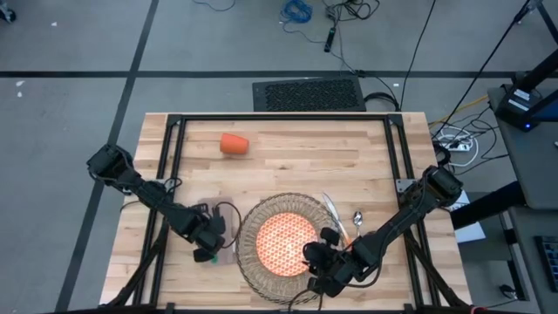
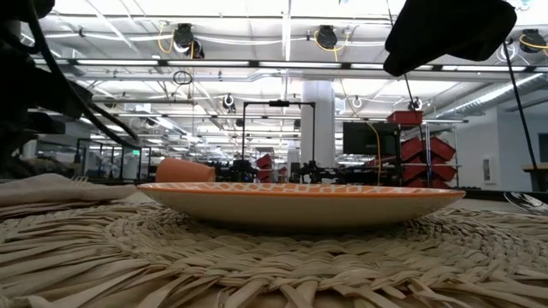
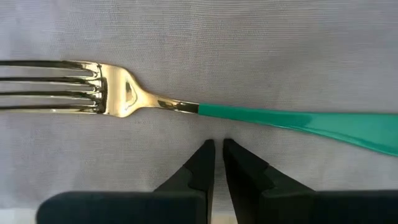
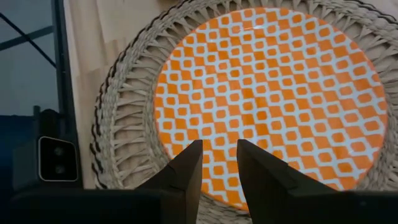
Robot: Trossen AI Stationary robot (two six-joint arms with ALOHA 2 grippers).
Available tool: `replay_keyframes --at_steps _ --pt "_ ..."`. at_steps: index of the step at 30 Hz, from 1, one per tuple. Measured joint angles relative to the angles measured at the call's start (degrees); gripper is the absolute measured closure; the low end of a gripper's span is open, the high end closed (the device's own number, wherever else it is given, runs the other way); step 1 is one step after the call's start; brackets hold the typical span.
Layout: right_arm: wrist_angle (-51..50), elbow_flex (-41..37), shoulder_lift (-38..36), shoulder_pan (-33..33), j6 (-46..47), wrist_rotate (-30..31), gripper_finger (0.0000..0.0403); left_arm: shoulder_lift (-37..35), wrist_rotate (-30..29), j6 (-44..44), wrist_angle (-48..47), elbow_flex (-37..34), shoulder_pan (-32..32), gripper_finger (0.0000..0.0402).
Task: Set table place
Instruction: Adjust the napkin
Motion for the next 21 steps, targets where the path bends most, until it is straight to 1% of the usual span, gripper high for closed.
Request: replay_keyframes --at_steps 4,10,17,21 --pt "1.46 0.00 0.00 0.42 -0.04 0.01 0.0316 0.04 -0.19 -0.79 -2.90 -0.06 -0.38 0.0379" --pt "1.81 0.00 0.00 0.97 -0.05 -0.02 0.0316 0.02 -0.94 -1.91 -2.86 -0.09 -1.50 0.0379" --pt "1.75 0.00 0.00 0.92 -0.23 -0.11 0.0316 -2.81 -4.15 -2.32 -3.44 1.53 -1.76 0.0379" --pt "0.65 0.00 0.00 0.92 -0.30 -2.05 0.0316 -5.20 -5.85 -3.18 -4.51 3.23 -1.75 0.0379"
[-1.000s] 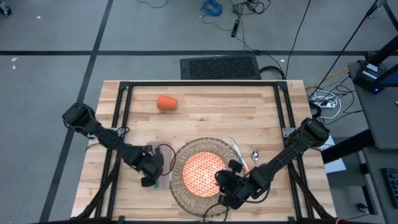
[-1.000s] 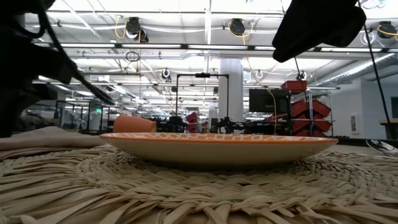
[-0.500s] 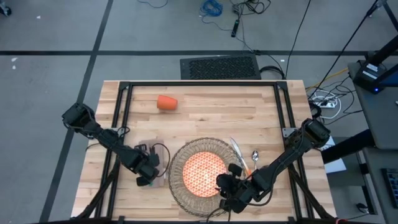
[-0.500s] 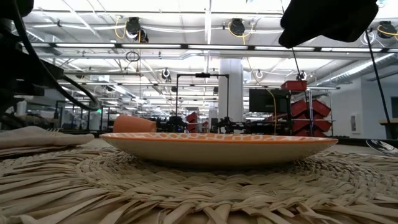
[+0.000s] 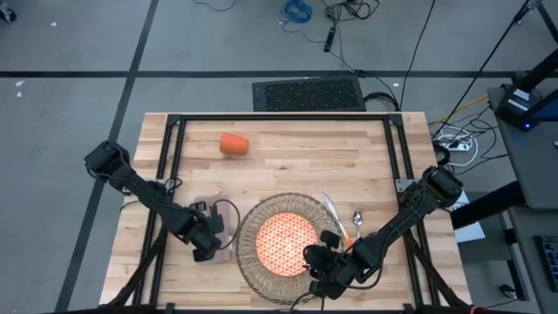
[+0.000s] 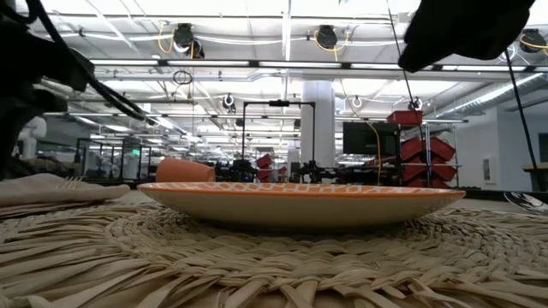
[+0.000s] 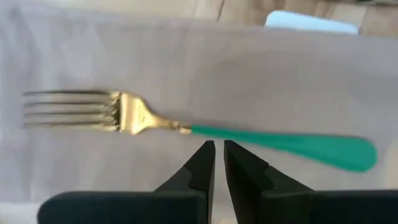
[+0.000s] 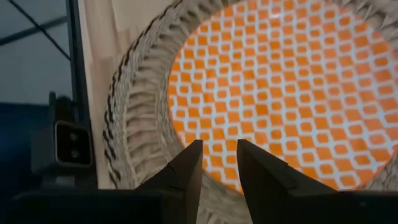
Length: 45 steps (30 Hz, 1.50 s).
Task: Set table place
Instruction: Adjust the napkin, then adjust the mat
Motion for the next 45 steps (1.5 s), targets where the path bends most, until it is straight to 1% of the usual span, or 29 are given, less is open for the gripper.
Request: replay_keyframes --at_steps 7,12,14,18,21,25,30,33,38,45 --pt "-2.73 0.00 0.00 0.22 1.85 -2.56 0.0316 -0.79 -1.21 -2.01 -2.56 1.41 -1.66 0.0379" --pt "-9.90 0.00 0.00 1.24 8.04 -6.30 0.0316 -0.81 -1.97 -1.43 4.21 1.91 -2.77 0.0379" --pt "-12.13 0.00 0.00 1.89 10.58 -7.61 0.0316 -0.81 -2.08 -0.29 7.46 1.97 -3.03 0.0379" --pt "-14.75 -0.18 0.00 2.64 15.09 -11.14 0.0316 -0.81 -2.94 2.87 10.55 3.08 -3.10 0.0379" --pt "-14.32 -1.57 0.00 2.56 16.46 -13.53 0.0316 -0.81 -3.81 6.18 14.56 3.70 -3.06 0.0379" --pt "-10.02 -5.11 0.00 1.70 17.44 -16.35 0.0316 0.70 -3.78 10.18 19.54 3.81 -2.44 0.0379" --pt "-3.18 -9.76 0.00 0.41 17.57 -19.37 0.0316 5.01 -1.42 13.09 21.07 3.78 -1.12 0.0379" --pt "-1.01 -11.24 0.00 -0.11 17.63 -20.36 0.0316 7.36 -0.45 15.29 24.35 3.77 -0.59 0.0379" --pt "-0.57 -12.67 -0.01 -1.46 17.70 -23.53 0.0316 9.98 1.14 19.10 28.96 3.77 1.08 0.0379" --pt "0.46 -12.81 -0.02 -3.85 14.36 -24.79 0.0316 12.79 2.52 22.21 30.87 3.77 3.60 0.0379"
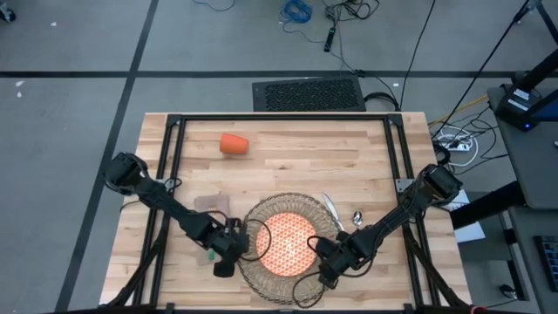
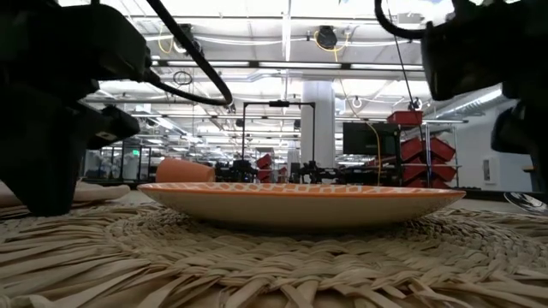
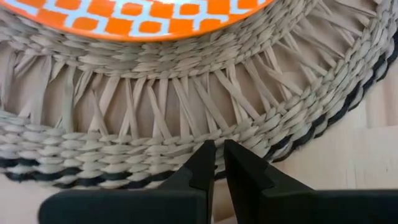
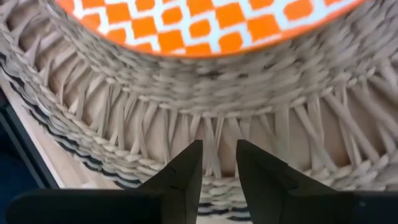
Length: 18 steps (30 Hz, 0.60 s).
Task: Set table place
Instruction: Adjust the mat
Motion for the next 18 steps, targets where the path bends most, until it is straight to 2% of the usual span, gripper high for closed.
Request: replay_keyframes --at_steps 9,18 --pt "1.21 0.28 3.42 -3.65 -4.25 -5.54 0.0316 1.58 1.29 1.76 0.39 0.18 2.28 0.0379" --pt "4.61 0.24 4.74 -7.15 -10.02 -6.84 0.0316 1.58 -1.82 3.04 -4.77 0.13 4.19 0.0379"
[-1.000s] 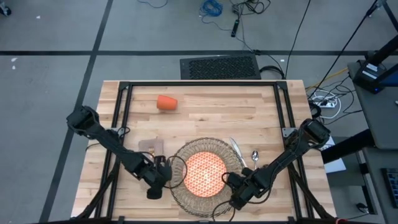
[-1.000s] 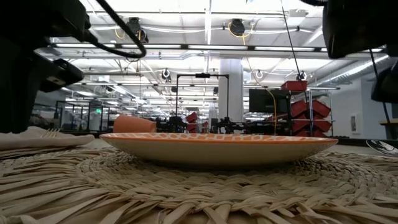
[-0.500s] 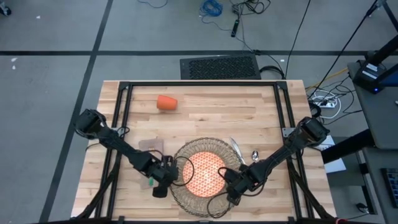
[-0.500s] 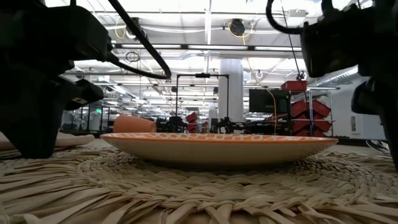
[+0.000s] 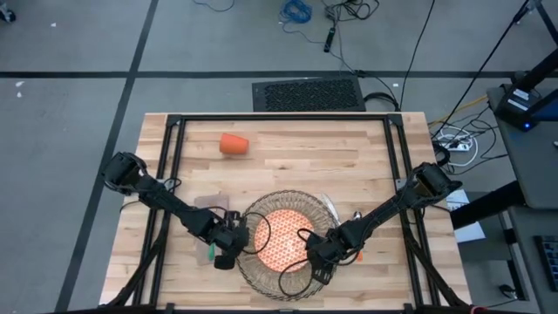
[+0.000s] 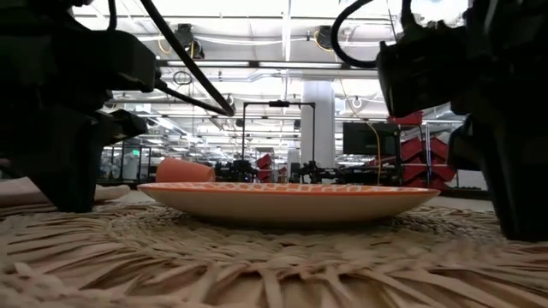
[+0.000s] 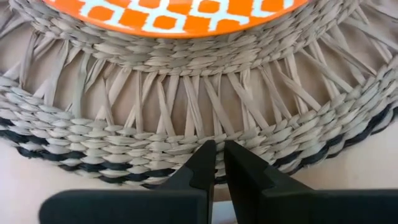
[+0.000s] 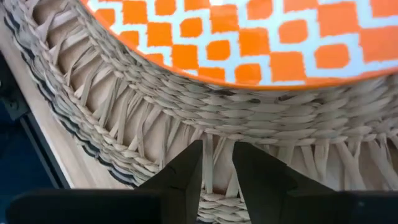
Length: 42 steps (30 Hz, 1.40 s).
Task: Set table place
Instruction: Adjust the mat
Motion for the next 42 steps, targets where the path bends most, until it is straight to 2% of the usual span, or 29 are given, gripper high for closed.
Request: replay_keyframes --at_steps 19,25,32,42 --pt "-1.18 -0.22 -0.04 -6.74 -8.73 0.55 0.0316 0.04 -3.29 4.14 -5.45 -0.11 4.08 0.0379" --pt "-1.19 -0.13 -0.06 -6.96 -9.36 0.45 0.0316 -0.95 -3.69 4.23 -4.50 -0.21 4.61 0.0379" --pt "-2.58 3.35 -1.07 -5.54 -11.04 11.32 0.0316 -5.84 -6.50 3.12 -2.95 -0.26 4.67 0.0379" --pt "-13.58 9.68 -3.37 -3.58 -9.41 13.97 0.0316 -9.30 -6.45 2.68 -2.21 -0.15 3.20 0.0379"
